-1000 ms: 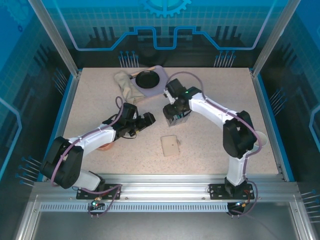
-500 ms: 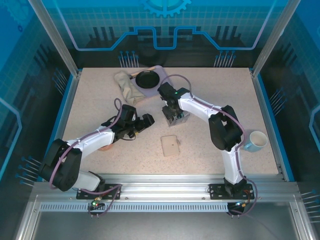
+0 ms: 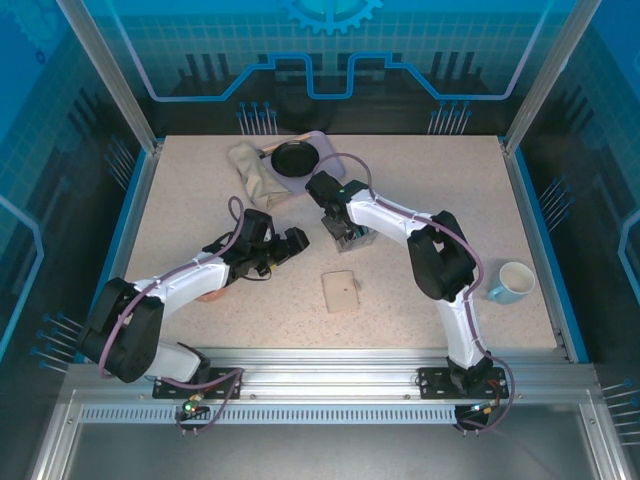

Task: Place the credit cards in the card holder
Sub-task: Pick up several credit cards from the storage box.

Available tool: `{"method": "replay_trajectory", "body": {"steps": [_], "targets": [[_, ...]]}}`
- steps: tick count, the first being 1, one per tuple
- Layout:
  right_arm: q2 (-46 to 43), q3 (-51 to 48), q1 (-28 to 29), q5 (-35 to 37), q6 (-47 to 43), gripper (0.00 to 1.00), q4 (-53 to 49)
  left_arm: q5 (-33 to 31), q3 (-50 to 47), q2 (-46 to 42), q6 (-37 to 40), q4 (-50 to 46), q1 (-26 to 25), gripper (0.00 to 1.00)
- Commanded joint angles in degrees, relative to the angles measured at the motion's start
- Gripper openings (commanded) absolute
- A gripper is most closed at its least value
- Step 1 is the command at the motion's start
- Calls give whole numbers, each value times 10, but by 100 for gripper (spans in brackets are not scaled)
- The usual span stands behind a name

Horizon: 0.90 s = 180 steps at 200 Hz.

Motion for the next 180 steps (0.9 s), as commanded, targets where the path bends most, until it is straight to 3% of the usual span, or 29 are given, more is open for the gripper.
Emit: {"method": "replay_trajectory", "body": {"steps": [1, 180], "targets": [[-2, 11, 5, 21, -6, 51, -13, 4, -2, -4, 1, 3, 5, 99], [-18, -3, 3, 30, -11, 34, -11, 8, 1, 3, 3, 0, 6, 99]]}}
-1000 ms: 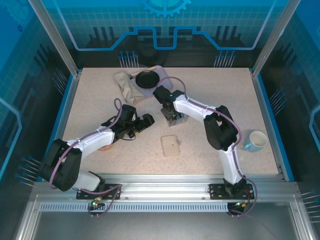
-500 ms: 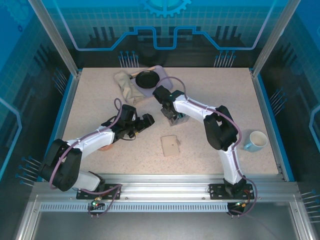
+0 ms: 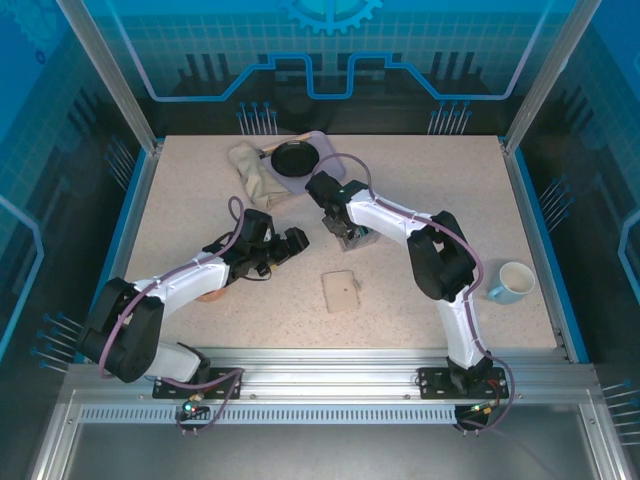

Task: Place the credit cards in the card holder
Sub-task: Pick up several credit cards from the storage box.

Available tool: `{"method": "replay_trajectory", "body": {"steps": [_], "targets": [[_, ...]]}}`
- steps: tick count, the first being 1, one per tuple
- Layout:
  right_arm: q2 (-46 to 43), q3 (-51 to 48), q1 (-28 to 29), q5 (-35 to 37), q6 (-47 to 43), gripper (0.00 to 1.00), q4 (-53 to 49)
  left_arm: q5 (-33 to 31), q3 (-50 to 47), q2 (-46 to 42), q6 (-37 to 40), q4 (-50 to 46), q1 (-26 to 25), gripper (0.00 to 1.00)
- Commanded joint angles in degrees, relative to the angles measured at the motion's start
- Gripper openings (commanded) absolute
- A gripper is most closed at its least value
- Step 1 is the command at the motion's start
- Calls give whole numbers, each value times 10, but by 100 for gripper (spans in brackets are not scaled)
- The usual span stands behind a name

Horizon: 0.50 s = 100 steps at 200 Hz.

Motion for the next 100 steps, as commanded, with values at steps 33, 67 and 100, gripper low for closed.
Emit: {"method": "replay_trajectory", "body": {"steps": [33, 67, 100], "targets": [[-22, -5, 3, 18, -2, 32, -9, 9, 2, 4, 2, 0, 7, 99], [-24, -8, -1, 18, -2, 26, -9, 10, 3, 4, 2, -2, 7, 99], [-27, -12, -4, 17, -3, 20, -10, 10, 3, 4, 2, -1, 6, 99]]}}
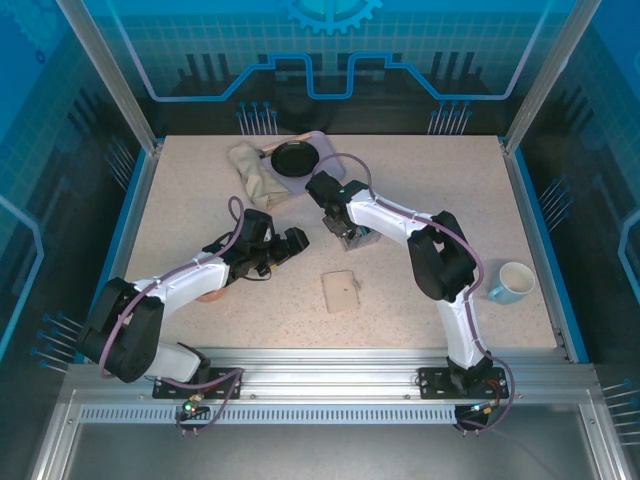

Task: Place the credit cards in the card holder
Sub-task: Pick up several credit cards from the storage box.

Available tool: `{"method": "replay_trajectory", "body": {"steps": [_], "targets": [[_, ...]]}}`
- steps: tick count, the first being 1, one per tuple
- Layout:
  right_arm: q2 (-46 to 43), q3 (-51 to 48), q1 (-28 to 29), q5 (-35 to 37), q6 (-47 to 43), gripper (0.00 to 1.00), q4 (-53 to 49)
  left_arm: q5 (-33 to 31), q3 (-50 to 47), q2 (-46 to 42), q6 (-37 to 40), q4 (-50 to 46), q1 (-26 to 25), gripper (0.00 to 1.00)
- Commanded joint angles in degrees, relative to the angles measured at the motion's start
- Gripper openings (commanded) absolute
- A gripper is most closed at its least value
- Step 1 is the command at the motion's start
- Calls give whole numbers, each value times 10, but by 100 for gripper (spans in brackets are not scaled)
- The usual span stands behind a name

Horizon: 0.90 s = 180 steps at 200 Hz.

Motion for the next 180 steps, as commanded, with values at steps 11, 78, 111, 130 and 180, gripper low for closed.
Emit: {"method": "replay_trajectory", "body": {"steps": [11, 78, 111, 130, 180], "targets": [[-26, -11, -4, 12, -3, 19, -9, 10, 3, 5, 2, -2, 6, 99], [-42, -12, -5, -5, -5, 10, -11, 12, 5, 7, 3, -4, 7, 99], [-54, -13, -9, -27, -2, 4, -14, 14, 7, 10, 3, -4, 6, 99], [-63, -12, -17, -56, 6, 0, -21, 16, 7, 11, 3, -4, 6, 99], [-143, -41, -50, -195, 34, 0, -4, 40, 15, 11, 4, 4, 7, 99]]}}
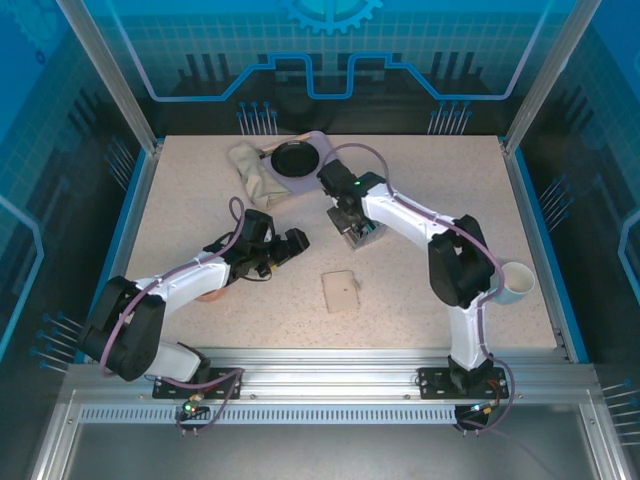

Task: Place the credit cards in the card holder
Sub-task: Pick up several credit cards from the storage box, then place the credit card in the storage box.

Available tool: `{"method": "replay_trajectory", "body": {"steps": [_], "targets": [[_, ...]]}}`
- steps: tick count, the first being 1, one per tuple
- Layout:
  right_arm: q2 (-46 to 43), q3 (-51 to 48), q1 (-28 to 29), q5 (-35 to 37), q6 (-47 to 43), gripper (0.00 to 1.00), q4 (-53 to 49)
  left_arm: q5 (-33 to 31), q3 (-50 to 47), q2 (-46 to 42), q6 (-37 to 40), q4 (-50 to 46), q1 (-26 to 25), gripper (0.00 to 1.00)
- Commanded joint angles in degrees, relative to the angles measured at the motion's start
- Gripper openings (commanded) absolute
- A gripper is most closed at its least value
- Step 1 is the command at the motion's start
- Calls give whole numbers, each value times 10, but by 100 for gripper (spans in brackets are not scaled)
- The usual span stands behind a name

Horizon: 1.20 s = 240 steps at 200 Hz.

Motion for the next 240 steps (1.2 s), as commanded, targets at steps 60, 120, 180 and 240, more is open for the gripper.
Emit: {"method": "replay_trajectory", "body": {"steps": [60, 120, 180, 240], "targets": [[-121, -60, -93, -293, 81, 0, 43, 124, 38, 25, -12, 71, 15, 99], [-201, -154, -161, -524, 198, 0, 158, 288, 49, 80, -114, 298, 45, 99], [-232, -195, -172, -625, 268, 0, 234, 352, 99, 130, -193, 429, 44, 97], [-231, -203, -173, -666, 312, 0, 284, 379, 123, 123, -214, 467, 41, 66]]}}
